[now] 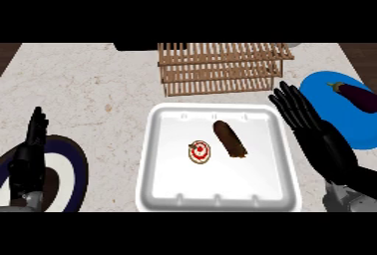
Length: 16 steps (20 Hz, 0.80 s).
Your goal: Pick the cupcake from the tray and place it in the tiered shelf
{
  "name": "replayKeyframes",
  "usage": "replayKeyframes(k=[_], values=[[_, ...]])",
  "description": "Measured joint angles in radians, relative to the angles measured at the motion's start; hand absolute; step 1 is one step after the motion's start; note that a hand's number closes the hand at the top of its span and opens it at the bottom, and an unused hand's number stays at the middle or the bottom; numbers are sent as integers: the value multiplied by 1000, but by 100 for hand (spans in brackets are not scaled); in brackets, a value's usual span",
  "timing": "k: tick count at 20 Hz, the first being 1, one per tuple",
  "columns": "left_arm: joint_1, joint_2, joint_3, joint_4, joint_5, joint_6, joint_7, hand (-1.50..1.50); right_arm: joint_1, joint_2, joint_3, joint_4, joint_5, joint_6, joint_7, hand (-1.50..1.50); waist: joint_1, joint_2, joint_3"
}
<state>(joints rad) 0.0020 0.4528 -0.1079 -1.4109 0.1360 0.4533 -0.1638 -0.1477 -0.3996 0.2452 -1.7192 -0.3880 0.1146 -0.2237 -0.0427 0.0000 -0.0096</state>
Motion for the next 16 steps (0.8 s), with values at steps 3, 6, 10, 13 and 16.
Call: replayKeyframes(k=[3, 6, 10, 13, 16], values=[[-45, -20, -18, -31, -2, -14, 44, 0, -52, 61, 24, 17, 65, -102, 78, 150, 25, 0, 5], [-92, -32, -24, -70, 29, -44, 85, 0, -142, 147, 70, 69, 159, -257, 201, 150, 47, 0, 6], [-107, -62, -40, -102, 70, -71, 129, 0, -150, 231, 26, 143, 237, -478, 297, -150, 42, 0, 6], [-112, -67, -29, -141, 87, -96, 179, 0, -177, 298, 21, 164, 254, -526, 300, -150, 45, 0, 8], [-103, -74, -20, -168, 86, -108, 204, 0, -171, 267, 43, 73, 276, -496, 368, -150, 43, -2, 9]])
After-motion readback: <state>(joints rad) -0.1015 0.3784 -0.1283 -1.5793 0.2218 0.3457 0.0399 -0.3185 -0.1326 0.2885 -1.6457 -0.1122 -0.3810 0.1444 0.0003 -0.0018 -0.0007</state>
